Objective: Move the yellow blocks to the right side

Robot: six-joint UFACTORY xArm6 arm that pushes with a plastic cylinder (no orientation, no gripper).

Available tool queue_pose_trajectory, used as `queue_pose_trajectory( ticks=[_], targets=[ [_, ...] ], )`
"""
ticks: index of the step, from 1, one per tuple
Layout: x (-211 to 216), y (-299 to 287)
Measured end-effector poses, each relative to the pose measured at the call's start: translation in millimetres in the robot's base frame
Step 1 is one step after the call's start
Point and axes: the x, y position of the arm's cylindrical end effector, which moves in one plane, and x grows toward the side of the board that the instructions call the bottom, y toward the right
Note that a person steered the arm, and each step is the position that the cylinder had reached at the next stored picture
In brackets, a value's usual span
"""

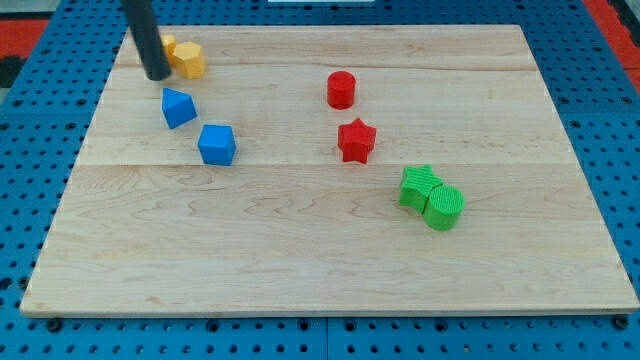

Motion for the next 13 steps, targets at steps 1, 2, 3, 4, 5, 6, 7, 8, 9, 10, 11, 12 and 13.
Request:
queue_pose_trajectory(
  ticks=[1, 2, 3, 4, 5, 6, 7, 8, 9, 10, 11, 12, 13],
  targets=[
    [-10.4, 47.0],
    [-10.5, 157.6],
    [-17.3, 193.7],
    [-27.7, 126.9],
    [-44.2, 116.0],
    [-56.3, 172.7],
    [-54.5, 214.9],
    [-70.9, 149.7],
    [-87.4, 91.4],
    [-87.4, 16.3],
    [-78.8, -36.3],
    [-33.6, -27.8],
    [-13.9, 56.8]
  ],
)
